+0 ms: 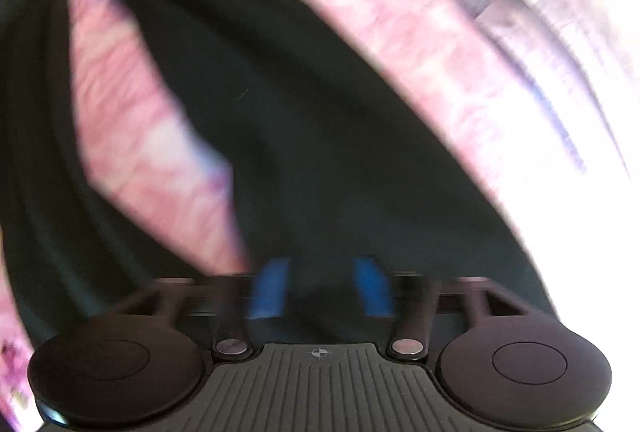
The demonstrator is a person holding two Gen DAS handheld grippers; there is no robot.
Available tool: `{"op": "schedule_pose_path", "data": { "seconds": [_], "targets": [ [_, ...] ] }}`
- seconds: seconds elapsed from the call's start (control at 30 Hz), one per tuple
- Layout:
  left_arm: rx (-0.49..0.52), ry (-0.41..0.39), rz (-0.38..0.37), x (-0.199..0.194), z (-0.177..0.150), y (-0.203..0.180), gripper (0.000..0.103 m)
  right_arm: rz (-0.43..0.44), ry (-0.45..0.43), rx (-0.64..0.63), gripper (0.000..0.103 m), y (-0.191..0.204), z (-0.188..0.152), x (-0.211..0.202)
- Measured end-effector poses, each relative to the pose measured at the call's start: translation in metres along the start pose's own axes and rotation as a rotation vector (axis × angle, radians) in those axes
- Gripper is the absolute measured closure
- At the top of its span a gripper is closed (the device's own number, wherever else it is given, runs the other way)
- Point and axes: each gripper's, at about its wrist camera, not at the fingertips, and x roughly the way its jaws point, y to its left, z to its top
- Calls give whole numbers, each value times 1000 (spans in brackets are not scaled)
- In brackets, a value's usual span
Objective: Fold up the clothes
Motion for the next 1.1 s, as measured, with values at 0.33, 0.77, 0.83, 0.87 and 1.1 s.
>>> {"op": "schedule_pose_path", "data": {
  "seconds": [0.33,0.77,0.83,0.87,1.1],
  "targets": [
    [-89,-18,-91,127,80,93,67,30,-53,-8,42,-76,66,69],
    [-107,-80,-90,119,83,119,100,261,53,-85,100,-143,120,128],
    [-136,-87,-58,126,93,130,99,225,27,-83,99,-152,128,124],
    [-139,-80,-49,133,98,132,99,207,20,-79,99,-154,130,126],
    [-152,-1,96,146,93,127,72,-17,-31,21,51,-129,109,116]
  ]
}}
